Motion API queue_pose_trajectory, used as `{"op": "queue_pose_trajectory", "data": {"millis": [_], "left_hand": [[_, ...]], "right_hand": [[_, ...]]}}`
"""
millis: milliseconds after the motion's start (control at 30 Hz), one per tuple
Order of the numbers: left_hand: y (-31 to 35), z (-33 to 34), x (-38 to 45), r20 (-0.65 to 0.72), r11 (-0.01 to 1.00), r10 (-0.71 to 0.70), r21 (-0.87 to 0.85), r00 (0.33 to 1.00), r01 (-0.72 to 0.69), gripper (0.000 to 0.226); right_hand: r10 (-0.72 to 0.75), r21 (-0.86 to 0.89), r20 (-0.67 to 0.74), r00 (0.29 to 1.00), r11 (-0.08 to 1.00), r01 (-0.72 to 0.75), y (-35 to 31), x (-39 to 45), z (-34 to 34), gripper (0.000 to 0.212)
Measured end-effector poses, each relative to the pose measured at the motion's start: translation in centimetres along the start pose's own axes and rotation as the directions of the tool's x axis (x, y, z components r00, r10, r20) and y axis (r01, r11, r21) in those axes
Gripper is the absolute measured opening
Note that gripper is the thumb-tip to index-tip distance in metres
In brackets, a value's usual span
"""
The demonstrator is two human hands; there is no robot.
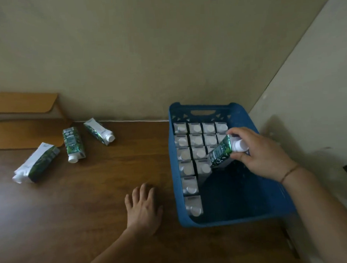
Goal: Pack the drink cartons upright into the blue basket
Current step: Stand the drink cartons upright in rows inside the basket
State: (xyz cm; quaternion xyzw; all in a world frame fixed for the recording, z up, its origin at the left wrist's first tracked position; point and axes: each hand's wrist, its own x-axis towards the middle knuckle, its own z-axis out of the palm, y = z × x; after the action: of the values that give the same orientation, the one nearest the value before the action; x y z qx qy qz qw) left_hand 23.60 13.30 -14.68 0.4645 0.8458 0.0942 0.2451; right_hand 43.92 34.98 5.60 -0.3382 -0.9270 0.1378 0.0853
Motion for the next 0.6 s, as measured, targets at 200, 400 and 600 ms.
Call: {"op": "queue_pose_trajectory", "data": {"millis": [200, 400, 600], "left_hand": [[0.2, -0.4, -0.3, 0.030, 0.996, -0.092, 0.015, 0.995, 0.092, 0.066], [-0.4, -1.2, -0.8, 0.029, 0.986, -0.167, -0.025, 0.986, 0.168, 0.066], [-2.0, -1.9, -1.1, -0.009, 0.956, -0.274, -0.114, 0.962, 0.271, 0.060]], "right_hand": [[0.025, -0.042, 0.000, 1.000, 0.999, -0.025, 0.7, -0.5, -0.4, 0.052], [0.038, -0.039, 0.236, 0.971, 0.999, -0.030, 1.7, 1.7, 4.2, 0.050], [0.098, -0.246, 0.336, 0.937, 0.969, -0.013, 1.9, 1.8, 8.6, 0.057]]}}
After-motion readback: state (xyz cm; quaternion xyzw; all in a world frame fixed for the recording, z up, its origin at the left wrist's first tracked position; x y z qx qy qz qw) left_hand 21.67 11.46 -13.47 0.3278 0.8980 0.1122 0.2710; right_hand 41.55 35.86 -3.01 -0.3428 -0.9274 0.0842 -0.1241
